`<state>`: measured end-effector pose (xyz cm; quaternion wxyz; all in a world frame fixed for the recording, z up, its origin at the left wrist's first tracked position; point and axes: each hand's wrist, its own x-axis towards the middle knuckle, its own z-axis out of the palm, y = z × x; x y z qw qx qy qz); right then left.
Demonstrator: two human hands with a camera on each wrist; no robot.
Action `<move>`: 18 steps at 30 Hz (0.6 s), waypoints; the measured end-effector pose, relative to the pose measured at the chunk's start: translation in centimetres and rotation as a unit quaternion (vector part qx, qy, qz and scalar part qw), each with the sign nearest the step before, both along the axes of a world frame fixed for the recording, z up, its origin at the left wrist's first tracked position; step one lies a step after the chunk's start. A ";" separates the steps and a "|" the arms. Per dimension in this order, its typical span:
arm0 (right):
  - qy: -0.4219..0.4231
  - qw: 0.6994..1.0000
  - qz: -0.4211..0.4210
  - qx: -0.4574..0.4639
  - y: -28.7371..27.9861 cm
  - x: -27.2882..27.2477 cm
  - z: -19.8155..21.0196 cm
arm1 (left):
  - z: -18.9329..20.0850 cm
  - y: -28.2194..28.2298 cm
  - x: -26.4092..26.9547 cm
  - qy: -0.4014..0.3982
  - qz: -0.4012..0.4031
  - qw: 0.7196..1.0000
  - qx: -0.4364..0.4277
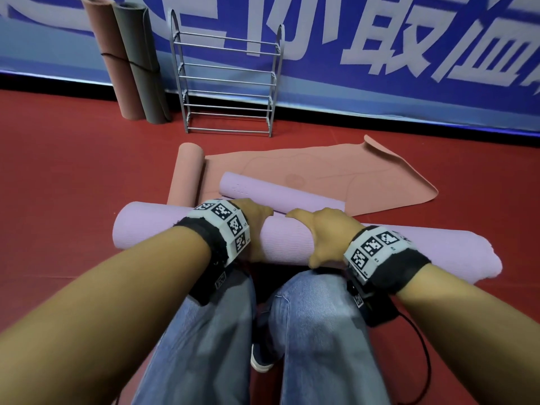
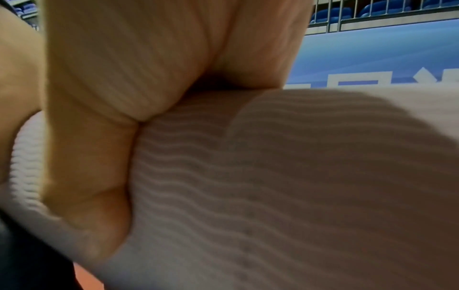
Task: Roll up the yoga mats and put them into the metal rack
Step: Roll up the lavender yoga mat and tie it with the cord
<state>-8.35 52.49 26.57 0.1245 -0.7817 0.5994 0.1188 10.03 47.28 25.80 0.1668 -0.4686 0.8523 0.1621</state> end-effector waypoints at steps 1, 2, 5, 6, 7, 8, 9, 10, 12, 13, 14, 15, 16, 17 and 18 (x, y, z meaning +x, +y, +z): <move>-0.012 1.000 0.001 0.006 0.1 -0.2 0.5 | 0.7 0.0 0.0 0.003 -0.004 1.000 0.011; -0.024 1.000 0.003 0.015 0.1 -0.4 0.9 | 1.3 0.2 -0.1 0.007 -0.010 1.000 0.019; -0.064 0.997 0.008 0.047 0.2 -1.0 2.1 | 2.3 0.3 -0.3 0.014 -0.019 0.998 0.061; -0.076 0.995 0.009 0.058 0.3 -1.1 2.4 | 2.2 0.1 -0.2 0.020 -0.019 0.993 0.115; -0.084 0.994 0.011 0.070 0.4 -1.2 2.7 | 2.2 -0.1 0.1 0.022 -0.022 0.985 0.171; -0.088 0.993 0.015 0.081 0.4 -1.2 2.9 | 2.5 0.1 0.3 0.022 -0.030 0.977 0.210; -0.091 0.991 0.018 0.094 0.4 -1.2 3.2 | 2.9 0.4 0.6 0.030 -0.039 0.970 0.236; -0.092 0.990 0.019 0.109 0.5 -1.2 3.4 | 3.3 0.7 0.9 0.042 -0.035 0.965 0.256; -0.092 0.986 0.019 0.136 0.3 -1.1 3.7 | 3.7 1.3 1.2 0.063 -0.012 0.962 0.265; -0.094 0.985 0.017 0.146 0.2 -0.9 3.6 | 3.8 1.6 1.3 0.071 0.000 0.960 0.270; -0.094 0.984 0.013 0.152 0.1 -0.7 3.5 | 4.0 1.9 1.4 0.081 0.025 0.956 0.282; -0.095 0.983 0.008 0.159 -0.1 -0.5 3.2 | 4.1 2.2 1.6 0.081 0.040 0.959 0.267; -0.096 0.981 0.002 0.166 -0.2 -0.4 2.9 | 4.1 2.6 1.7 0.074 0.043 0.971 0.222; -0.101 0.980 -0.005 0.174 -0.3 -0.3 2.5 | 4.1 2.9 2.0 0.057 0.031 0.985 0.161; -0.106 0.977 -0.015 0.182 -0.5 -0.3 2.2 | 3.9 3.3 2.1 0.037 0.018 0.994 0.101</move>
